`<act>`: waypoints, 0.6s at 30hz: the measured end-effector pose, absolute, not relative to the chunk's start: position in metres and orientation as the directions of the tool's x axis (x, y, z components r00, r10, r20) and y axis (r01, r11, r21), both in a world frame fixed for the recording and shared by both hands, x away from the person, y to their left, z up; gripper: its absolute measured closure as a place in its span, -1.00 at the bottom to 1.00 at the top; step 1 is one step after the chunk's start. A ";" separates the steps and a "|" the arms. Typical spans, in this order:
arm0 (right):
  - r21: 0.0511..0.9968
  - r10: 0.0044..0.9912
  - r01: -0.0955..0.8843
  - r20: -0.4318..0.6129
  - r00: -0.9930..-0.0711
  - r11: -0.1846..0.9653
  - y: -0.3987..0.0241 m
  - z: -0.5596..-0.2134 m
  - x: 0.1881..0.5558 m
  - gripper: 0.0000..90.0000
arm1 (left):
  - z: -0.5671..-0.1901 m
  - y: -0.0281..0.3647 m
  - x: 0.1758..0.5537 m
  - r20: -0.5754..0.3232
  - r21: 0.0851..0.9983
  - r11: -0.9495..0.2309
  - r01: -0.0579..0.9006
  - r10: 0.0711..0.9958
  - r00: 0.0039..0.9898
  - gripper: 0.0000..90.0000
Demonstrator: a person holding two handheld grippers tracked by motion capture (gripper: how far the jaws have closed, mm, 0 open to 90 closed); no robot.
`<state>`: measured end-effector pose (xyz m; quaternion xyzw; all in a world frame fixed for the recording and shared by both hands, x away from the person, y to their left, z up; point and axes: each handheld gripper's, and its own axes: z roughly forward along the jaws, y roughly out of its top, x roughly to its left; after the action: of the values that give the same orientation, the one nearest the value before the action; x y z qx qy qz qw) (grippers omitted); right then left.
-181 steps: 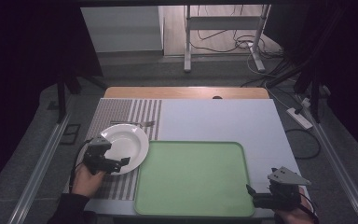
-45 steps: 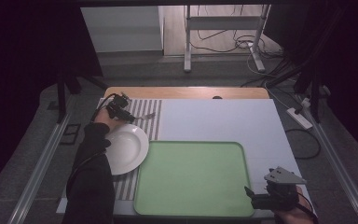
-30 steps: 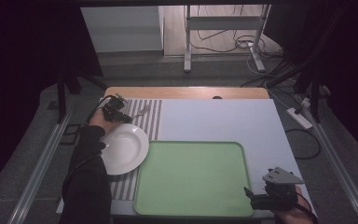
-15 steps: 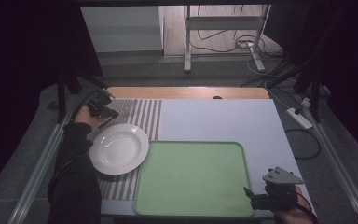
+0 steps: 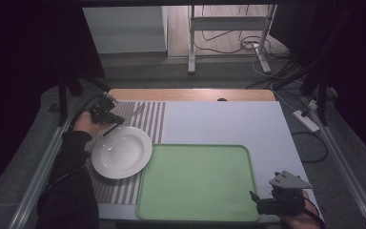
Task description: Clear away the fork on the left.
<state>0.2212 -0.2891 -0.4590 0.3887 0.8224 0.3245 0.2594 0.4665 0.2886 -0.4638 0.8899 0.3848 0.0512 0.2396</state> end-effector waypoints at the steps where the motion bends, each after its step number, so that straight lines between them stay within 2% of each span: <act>1: 0.735 0.808 0.471 -0.174 -0.563 0.487 -0.289 -0.459 0.221 -1.00 | -0.464 0.289 0.466 -0.093 0.466 -0.589 0.660 0.709 0.699 0.89; 18: 0.737 0.807 0.470 -0.172 -0.564 0.486 -0.289 -0.459 0.221 -1.00 | -0.470 0.248 0.423 -0.148 0.492 -0.572 0.656 0.688 0.711 0.89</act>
<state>0.2210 -0.2893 -0.4588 0.3885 0.8221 0.3258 0.2589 0.4229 0.2480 -0.4703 0.8861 0.3791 0.0297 0.2651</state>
